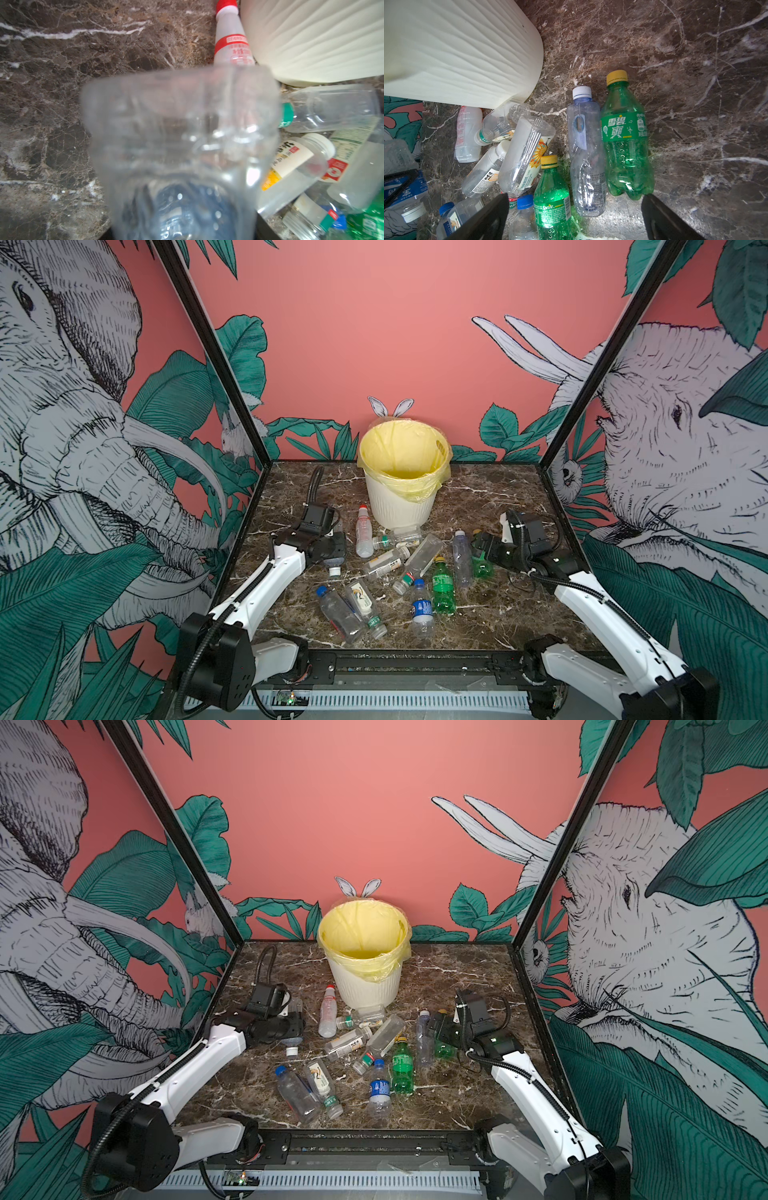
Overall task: Throw the plastic bottles in the bin
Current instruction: Pick up the plastic bottle from the middle-left of the table, then throw the plastic bottle into the trash bin.
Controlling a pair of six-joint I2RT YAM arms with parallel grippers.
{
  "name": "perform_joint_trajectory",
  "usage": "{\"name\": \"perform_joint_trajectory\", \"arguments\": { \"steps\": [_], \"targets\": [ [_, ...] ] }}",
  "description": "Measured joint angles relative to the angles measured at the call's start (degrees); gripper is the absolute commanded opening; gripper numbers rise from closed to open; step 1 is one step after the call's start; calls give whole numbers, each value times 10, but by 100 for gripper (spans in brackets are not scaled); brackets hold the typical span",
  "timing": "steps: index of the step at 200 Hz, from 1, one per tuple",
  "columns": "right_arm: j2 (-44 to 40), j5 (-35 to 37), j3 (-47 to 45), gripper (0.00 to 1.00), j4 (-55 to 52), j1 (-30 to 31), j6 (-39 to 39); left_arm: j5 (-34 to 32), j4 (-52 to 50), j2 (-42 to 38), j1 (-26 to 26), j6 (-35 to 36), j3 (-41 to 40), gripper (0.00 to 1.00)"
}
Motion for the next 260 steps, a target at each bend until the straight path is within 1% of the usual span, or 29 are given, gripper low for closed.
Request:
{"name": "perform_joint_trajectory", "arguments": {
  "steps": [36, 72, 137, 185, 221, 260],
  "targets": [
    [-2, -4, 0, 99, 1, 0, 20, 30, -2, -34, 0, -6, -3, 58],
    [-13, -10, -7, 99, 9, 0, 35, 54, -6, -61, 0, -8, -3, 58],
    [-37, -11, -12, 99, 7, -3, 42, 91, -25, -87, 0, -20, -1, 58],
    [-51, -5, -26, 99, -5, -3, 33, 136, -21, -99, 0, -28, 34, 58],
    [-52, 0, -27, 99, -13, -4, 26, 155, -2, -115, 0, -35, 59, 58],
    [-52, 4, -27, 99, -22, -6, 16, 174, 17, -116, 0, -40, 81, 58]
  ]
}}
